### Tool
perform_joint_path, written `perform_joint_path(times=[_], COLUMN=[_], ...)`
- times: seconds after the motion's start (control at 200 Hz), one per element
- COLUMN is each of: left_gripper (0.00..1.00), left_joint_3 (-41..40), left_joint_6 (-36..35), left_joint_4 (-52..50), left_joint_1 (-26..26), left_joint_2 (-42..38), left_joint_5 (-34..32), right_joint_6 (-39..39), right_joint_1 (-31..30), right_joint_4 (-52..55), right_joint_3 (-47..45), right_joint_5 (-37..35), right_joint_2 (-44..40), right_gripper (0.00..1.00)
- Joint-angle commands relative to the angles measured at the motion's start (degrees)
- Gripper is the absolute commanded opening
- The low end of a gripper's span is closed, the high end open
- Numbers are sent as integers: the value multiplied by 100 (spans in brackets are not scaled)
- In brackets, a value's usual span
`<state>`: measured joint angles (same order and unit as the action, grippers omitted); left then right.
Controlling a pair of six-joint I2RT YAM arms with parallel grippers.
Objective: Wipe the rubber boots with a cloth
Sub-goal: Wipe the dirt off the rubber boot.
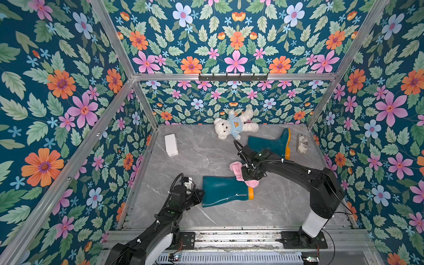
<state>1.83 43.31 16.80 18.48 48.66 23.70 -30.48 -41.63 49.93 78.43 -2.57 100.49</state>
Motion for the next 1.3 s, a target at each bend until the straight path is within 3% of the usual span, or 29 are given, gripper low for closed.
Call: perform_joint_path(times=[0.0,0.135,0.26,0.495,0.62,0.935,1.295], left_gripper=[0,0,0,0,0,0,0], left_joint_3=[-29,-24,-26,-54,-60,-68,-68], left_joint_6=[-6,-14,-15,-10,9,22,25], left_joint_4=[68,103,111,141,133,87,111], left_joint_1=[-14,-14,-17,-26,-24,-25,-42], left_joint_2=[35,90,91,55,45,-32,6], left_joint_5=[-153,-147,-134,-129,-129,-164,-129], right_joint_6=[-176,-313,-419,-417,-312,-151,-213], right_joint_1=[-289,-1106,-1427,-1653,-1656,-1418,-362], right_joint_4=[-66,-162,-340,-784,-562,129,118], right_joint_3=[227,1475,2237,2417,2471,1263,-1189], right_joint_5=[15,335,878,1695,1712,548,-122], right_joint_2=[212,1282,2045,2655,2785,1640,-883], right_gripper=[0,0,0,0,0,0,0])
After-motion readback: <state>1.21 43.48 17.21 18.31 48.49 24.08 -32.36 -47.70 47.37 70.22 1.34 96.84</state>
